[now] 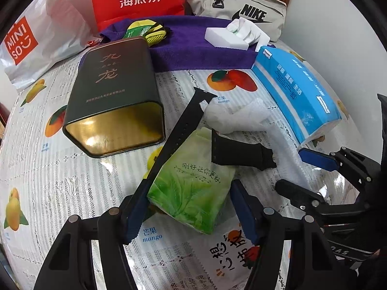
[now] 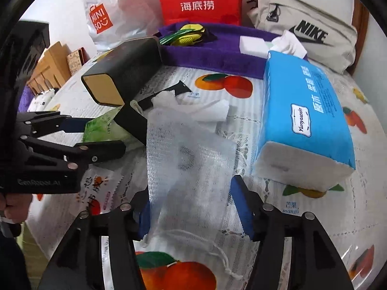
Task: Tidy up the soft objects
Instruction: 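Carry the tea packet to the purple towel with the left tool while the right tool carries the mesh bag, then open the left tool to drop the tea packet on the towel while the right tool releases the mesh bag, then grasp the crumpled white tissue with the right tool while the left tool moves toward the black watch strap, then grasp the black watch strap with the left tool while the right tool holds the tissue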
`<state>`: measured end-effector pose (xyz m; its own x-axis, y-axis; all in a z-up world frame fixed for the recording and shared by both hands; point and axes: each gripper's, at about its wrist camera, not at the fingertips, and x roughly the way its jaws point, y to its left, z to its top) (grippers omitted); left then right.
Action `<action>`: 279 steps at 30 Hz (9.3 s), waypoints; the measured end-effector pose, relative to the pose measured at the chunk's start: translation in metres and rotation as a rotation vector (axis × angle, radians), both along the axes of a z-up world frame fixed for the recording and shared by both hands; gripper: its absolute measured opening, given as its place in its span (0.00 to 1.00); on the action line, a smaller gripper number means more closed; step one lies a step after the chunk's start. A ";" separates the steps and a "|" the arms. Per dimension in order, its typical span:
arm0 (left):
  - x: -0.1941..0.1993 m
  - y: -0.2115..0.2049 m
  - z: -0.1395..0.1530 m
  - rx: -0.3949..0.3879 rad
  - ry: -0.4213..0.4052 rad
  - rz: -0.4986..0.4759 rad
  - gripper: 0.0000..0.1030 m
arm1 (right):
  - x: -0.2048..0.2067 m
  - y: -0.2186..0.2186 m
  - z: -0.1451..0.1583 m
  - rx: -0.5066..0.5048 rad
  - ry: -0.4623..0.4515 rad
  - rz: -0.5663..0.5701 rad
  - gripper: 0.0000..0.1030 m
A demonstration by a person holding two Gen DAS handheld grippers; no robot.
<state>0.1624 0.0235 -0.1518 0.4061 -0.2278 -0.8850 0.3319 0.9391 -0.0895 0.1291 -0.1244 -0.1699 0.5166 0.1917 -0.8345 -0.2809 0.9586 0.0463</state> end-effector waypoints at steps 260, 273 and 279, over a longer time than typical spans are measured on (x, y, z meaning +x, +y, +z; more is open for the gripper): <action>-0.013 0.022 -0.003 0.105 -0.013 0.386 0.46 | 0.003 -0.019 0.059 0.117 -0.024 0.264 0.22; -0.016 0.033 -0.002 0.027 0.018 0.364 0.38 | 0.003 -0.018 0.055 0.120 -0.014 0.271 0.22; -0.016 0.028 -0.002 0.082 0.004 0.359 0.25 | 0.002 -0.021 0.057 0.117 -0.020 0.263 0.22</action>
<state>0.1460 0.0519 -0.1541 0.4438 0.0005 -0.8961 -0.0207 0.9997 -0.0097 0.1314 -0.1450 -0.1131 0.4530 0.4152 -0.7889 -0.5208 0.8415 0.1438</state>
